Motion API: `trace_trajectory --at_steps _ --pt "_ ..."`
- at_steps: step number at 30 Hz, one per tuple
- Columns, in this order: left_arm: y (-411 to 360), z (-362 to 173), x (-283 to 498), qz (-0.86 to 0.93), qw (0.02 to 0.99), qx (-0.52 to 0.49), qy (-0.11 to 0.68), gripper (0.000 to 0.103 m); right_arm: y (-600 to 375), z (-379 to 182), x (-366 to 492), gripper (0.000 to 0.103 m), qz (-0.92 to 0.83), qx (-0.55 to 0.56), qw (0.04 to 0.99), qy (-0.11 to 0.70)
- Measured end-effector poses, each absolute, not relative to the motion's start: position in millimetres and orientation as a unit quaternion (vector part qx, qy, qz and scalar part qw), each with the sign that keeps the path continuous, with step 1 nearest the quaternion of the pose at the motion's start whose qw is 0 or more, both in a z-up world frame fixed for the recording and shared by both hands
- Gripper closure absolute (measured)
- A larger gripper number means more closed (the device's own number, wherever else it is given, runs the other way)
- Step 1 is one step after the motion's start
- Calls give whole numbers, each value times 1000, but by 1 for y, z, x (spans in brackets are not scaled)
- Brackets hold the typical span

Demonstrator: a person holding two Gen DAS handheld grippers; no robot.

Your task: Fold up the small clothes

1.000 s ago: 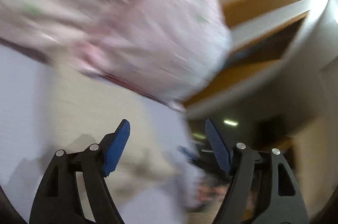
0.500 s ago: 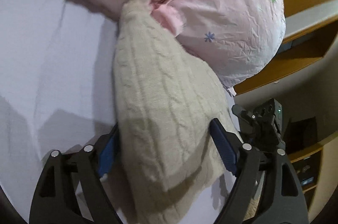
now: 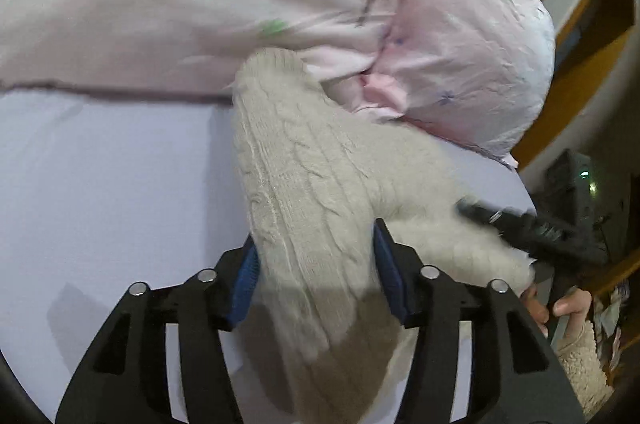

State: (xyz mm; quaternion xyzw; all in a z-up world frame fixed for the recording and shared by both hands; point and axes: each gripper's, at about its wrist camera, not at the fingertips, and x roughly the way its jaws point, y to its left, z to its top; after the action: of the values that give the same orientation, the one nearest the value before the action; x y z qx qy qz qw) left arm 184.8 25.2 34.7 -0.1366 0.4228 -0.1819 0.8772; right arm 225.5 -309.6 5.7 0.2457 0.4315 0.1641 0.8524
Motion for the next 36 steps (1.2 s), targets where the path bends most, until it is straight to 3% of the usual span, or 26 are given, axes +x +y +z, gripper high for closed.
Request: trace_trajectory --at_steps 3,6,8,9,10,13,18,20,23,24,25,26,27,28,31,36 --pt "31 46 160 -150 906 -101 383 34 -320 34 199 44 126 246 893 356" --pt "27 54 136 -137 920 -79 360 27 -306 44 205 55 181 241 879 369" --pt "27 55 125 -139 921 -78 356 22 -288 40 214 56 182 219 875 392" --pt "26 56 118 -139 921 -76 356 17 -279 32 223 62 179 212 868 412" --pt "24 57 112 -139 922 -74 355 15 -273 23 231 83 181 216 859 428" --pt "18 57 99 -139 923 -61 354 13 -282 11 226 88 184 250 854 417" --pt "23 48 83 -136 924 -47 356 10 -307 -1 208 87 142 295 851 410" --pt "21 42 85 -139 917 -50 371 10 -304 0 215 84 133 286 855 412" --pt "16 39 80 -130 915 -38 379 8 -292 15 204 71 119 261 871 399" --pt "15 38 77 -124 916 -33 380 2 -294 21 191 57 120 250 880 385" --pt "14 38 74 -116 918 -26 380 1 -300 25 176 36 123 242 887 374" --pt "11 37 70 -104 919 -15 379 1 -300 29 162 26 119 233 895 361" --pt "9 36 68 -99 919 -7 382 1 -302 33 139 10 116 220 906 342" --pt "5 33 66 -94 916 3 390 1 -306 34 124 2 113 212 912 333" --pt "-5 23 66 -93 906 15 413 1 -303 33 83 2 72 163 929 325" --pt "-19 6 71 -83 891 36 445 1 -274 7 70 2 50 83 910 403"
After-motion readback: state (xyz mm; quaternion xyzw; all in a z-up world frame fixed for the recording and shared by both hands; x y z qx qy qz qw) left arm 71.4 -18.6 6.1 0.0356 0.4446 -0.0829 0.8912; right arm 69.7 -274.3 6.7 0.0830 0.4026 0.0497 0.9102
